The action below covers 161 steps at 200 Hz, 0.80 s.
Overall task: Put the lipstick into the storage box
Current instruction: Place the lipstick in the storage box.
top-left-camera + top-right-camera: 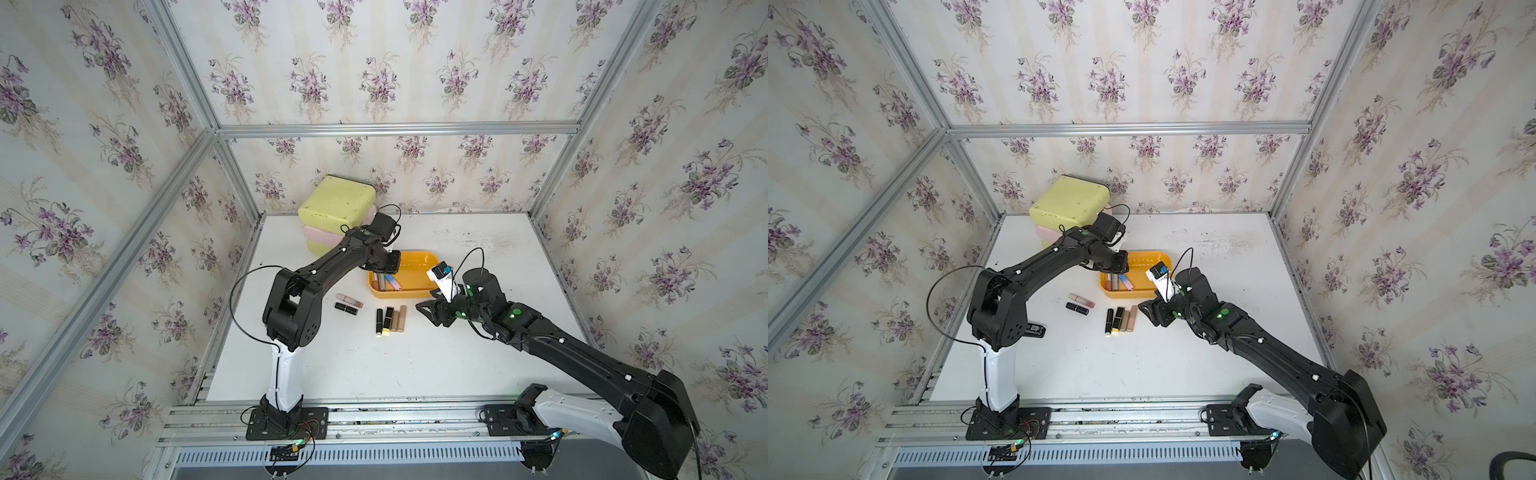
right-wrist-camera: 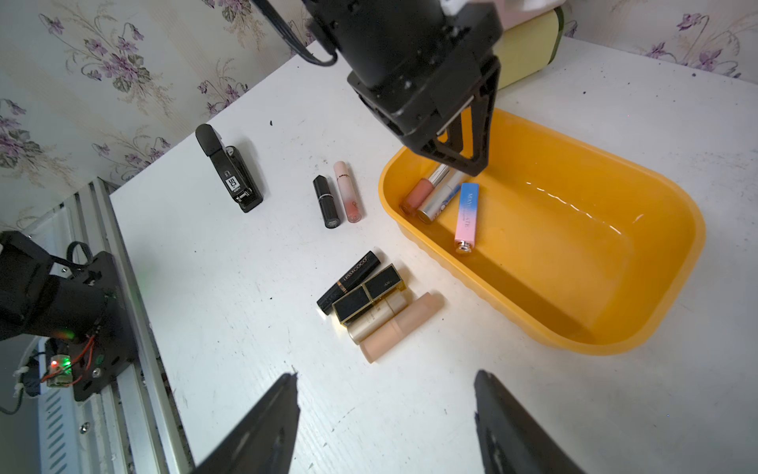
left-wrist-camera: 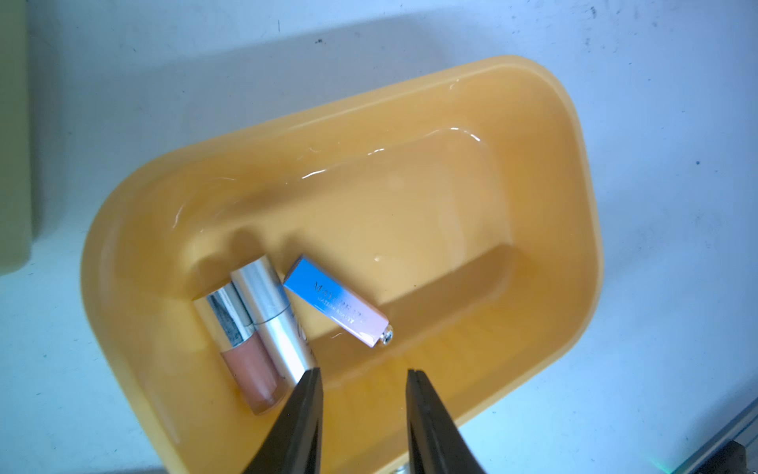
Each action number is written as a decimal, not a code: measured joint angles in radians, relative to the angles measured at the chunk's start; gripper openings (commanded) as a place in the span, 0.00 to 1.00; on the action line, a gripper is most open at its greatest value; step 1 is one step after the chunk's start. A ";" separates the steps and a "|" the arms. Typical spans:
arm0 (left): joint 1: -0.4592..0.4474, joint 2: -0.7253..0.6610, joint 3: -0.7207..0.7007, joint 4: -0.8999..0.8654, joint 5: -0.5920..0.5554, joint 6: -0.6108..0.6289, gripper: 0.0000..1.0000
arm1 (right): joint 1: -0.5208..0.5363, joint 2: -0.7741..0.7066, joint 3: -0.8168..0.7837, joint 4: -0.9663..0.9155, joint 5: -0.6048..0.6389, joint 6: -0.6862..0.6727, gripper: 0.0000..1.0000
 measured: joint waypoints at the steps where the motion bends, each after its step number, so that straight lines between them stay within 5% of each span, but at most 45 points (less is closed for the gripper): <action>1: 0.000 -0.003 -0.002 0.000 0.000 0.000 0.34 | 0.000 0.000 0.000 0.000 0.000 0.000 0.70; 98: 0.000 -0.378 -0.280 0.027 0.017 0.005 0.39 | 0.000 0.069 0.085 -0.077 0.003 0.166 0.72; 146: 0.009 -0.611 -0.435 0.018 0.027 0.032 0.54 | 0.020 0.278 0.213 -0.165 -0.005 0.284 0.67; 161: 0.021 -0.697 -0.484 0.013 0.027 0.039 0.69 | 0.039 0.349 0.254 -0.201 -0.001 0.314 0.66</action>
